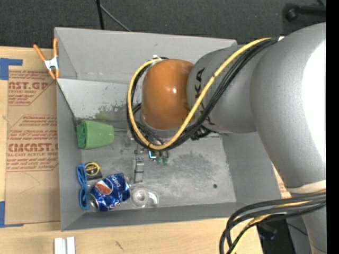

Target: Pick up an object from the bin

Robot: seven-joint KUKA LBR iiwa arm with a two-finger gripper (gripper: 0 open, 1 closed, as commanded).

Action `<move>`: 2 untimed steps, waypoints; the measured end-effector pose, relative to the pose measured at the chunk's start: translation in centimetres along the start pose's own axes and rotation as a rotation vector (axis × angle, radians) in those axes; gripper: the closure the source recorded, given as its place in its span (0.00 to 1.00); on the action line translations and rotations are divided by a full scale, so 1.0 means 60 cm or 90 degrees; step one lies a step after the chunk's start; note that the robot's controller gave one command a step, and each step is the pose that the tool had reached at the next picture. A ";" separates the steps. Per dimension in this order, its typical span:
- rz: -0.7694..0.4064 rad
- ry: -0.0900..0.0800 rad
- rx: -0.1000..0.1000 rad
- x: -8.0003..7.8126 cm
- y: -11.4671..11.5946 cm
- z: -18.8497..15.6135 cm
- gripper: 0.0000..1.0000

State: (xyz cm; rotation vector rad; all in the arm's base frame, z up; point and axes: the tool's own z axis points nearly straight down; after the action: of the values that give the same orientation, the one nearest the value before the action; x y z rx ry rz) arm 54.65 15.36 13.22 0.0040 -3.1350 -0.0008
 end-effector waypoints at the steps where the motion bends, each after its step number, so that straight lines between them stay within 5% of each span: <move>1: -0.129 -0.004 0.002 0.062 0.097 0.097 0.00; 2: -0.183 -0.005 0.003 0.094 0.141 0.053 0.00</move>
Offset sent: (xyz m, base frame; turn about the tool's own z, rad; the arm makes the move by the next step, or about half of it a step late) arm -0.0391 0.0575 -0.0622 -0.1997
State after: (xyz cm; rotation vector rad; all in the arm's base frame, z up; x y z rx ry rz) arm 48.96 23.82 10.10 0.4538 -3.1105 0.0057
